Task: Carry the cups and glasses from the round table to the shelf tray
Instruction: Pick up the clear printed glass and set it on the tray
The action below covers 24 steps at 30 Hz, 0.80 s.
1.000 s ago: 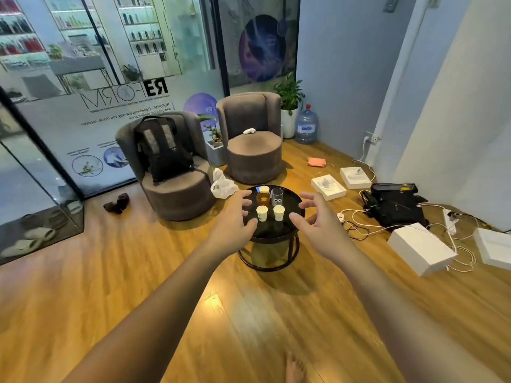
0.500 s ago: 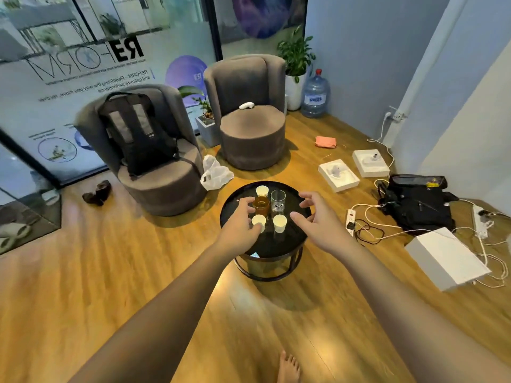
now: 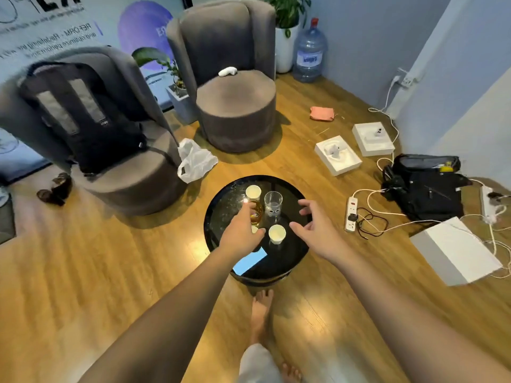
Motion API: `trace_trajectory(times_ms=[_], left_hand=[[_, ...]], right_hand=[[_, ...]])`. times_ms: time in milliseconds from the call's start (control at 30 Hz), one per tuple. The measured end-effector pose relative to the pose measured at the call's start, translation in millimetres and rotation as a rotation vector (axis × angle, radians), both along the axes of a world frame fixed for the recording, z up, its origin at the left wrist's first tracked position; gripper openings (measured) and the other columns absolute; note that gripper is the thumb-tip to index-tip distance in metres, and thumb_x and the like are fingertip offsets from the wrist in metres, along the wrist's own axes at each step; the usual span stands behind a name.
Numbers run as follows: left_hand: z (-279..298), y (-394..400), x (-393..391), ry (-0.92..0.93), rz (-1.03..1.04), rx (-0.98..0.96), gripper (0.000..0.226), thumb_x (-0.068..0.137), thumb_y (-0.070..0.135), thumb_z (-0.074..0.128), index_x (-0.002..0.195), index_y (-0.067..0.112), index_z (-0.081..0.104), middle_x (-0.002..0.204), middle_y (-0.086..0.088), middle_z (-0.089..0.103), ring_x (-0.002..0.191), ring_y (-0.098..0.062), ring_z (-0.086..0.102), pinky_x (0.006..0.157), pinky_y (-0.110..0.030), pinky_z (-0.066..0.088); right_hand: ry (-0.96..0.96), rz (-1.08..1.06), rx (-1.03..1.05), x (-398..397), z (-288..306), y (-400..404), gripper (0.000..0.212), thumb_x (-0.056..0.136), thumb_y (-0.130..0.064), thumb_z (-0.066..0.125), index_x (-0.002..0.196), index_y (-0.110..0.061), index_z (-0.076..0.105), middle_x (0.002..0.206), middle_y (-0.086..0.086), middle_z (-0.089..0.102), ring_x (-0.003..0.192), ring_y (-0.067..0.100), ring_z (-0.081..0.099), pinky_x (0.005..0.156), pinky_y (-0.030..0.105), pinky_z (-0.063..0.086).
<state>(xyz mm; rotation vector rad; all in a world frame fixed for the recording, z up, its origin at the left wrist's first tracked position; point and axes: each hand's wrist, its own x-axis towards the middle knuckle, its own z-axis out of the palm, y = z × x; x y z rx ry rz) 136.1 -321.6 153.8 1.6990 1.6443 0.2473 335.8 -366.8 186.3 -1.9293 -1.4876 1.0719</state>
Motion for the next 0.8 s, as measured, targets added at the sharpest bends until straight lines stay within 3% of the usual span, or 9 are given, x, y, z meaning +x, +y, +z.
trace_trajectory(times_ms=[167, 300, 533, 667, 800], left_hand=[[-53.0, 94.1, 15.5, 0.155, -0.140, -0.021, 0.070, 0.086, 0.038, 0.073, 0.144, 0.034, 0.035, 0.138, 0.000, 0.053, 0.127, -0.025, 0.052, 0.102, -0.044, 0.048], [-103.8, 156.9, 32.7, 0.325, -0.313, 0.035, 0.066, 0.088, 0.038, 0.071, 0.144, 0.024, 0.039, 0.141, -0.001, 0.050, 0.129, -0.026, 0.045, 0.102, -0.041, 0.042], [-193.3, 235.0, 69.9, 0.611, -0.636, 0.050, 0.087, 0.089, 0.041, 0.071, 0.157, 0.021, 0.020, 0.161, -0.003, 0.032, 0.145, -0.029, 0.028, 0.115, -0.049, 0.024], [-227.6, 255.6, 83.0, 0.752, -0.769, 0.036, 0.101, 0.089, 0.041, 0.072, 0.161, 0.018, 0.006, 0.165, -0.007, 0.024, 0.151, -0.031, 0.017, 0.117, -0.052, 0.021], [-251.8, 266.5, 89.8, 0.848, -0.889, 0.043, 0.106, 0.086, 0.048, 0.074, 0.161, 0.017, 0.005, 0.159, -0.010, 0.034, 0.150, -0.032, 0.019, 0.118, -0.051, 0.020]], right_hand=[[0.011, -0.089, -0.068, 12.0, -69.2, 79.1, 0.062, 0.092, -0.032, 0.070, 0.145, -0.026, 0.038, 0.127, -0.005, 0.049, 0.085, 0.023, 0.064, 0.079, 0.038, 0.057], [0.019, -0.161, -0.161, 16.6, -131.7, 132.2, 0.063, 0.092, -0.031, 0.070, 0.146, -0.027, 0.037, 0.132, -0.007, 0.048, 0.089, 0.016, 0.062, 0.076, 0.031, 0.052], [-0.011, -0.158, -0.288, 15.9, -246.4, 196.0, 0.069, 0.091, -0.026, 0.073, 0.147, -0.028, 0.034, 0.150, -0.004, 0.043, 0.130, 0.020, 0.052, 0.105, 0.042, 0.049], [-0.098, -0.135, -0.336, 11.0, -289.4, 215.7, 0.077, 0.090, -0.024, 0.074, 0.151, -0.026, 0.028, 0.157, -0.004, 0.036, 0.142, 0.022, 0.038, 0.109, 0.040, 0.042], [-0.091, -0.100, -0.389, 2.1, -324.7, 228.8, 0.085, 0.089, -0.025, 0.075, 0.154, -0.029, 0.021, 0.155, -0.005, 0.036, 0.142, 0.023, 0.033, 0.107, 0.044, 0.044]])
